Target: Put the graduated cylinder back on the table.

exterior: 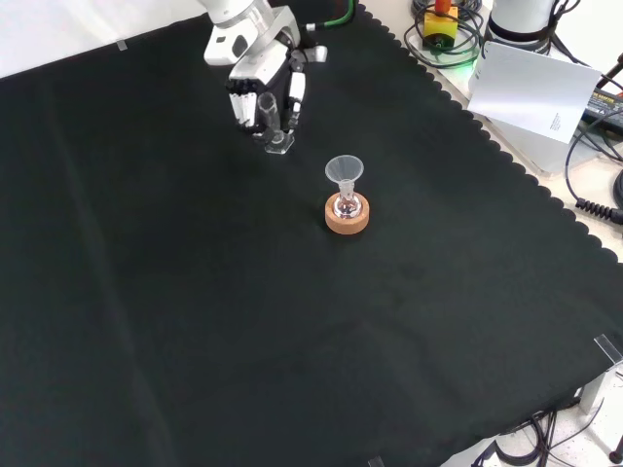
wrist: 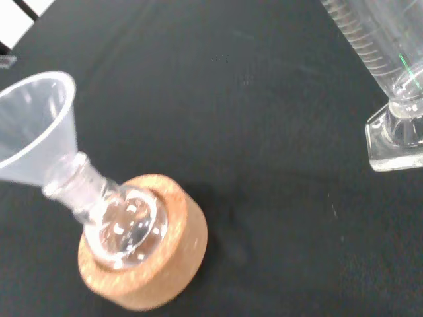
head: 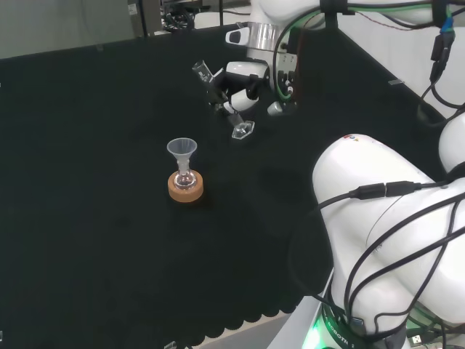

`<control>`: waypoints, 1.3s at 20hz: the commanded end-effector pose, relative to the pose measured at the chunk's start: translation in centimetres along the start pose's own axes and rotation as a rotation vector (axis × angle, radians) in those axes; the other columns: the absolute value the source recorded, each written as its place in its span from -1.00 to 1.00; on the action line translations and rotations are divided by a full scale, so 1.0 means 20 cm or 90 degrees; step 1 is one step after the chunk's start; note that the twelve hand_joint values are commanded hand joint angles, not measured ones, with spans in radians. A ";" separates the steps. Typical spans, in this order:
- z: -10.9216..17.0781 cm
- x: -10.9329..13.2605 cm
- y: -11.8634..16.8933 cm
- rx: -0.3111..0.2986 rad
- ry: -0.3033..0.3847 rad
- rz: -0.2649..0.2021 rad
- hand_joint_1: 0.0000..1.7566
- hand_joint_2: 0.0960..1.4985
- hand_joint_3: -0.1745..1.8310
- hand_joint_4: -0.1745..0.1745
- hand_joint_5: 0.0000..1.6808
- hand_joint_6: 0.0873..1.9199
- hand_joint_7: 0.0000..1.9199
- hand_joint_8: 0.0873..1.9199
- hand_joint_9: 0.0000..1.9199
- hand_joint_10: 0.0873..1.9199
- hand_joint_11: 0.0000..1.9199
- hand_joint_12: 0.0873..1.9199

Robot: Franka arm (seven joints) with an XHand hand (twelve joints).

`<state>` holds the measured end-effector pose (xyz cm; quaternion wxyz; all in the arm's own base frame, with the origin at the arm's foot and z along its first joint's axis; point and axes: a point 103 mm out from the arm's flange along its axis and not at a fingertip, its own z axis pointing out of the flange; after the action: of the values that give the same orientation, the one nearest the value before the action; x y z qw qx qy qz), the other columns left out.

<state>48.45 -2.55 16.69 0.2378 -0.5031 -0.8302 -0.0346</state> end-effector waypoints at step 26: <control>0.32 -0.14 0.38 -0.182 0.131 -0.056 0.41 0.51 -0.83 -1.00 0.05 0.13 -0.04 0.13 0.42 -1.00 0.14 -0.14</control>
<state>53.58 0.65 9.18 0.2458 -0.4868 -0.8130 -0.2040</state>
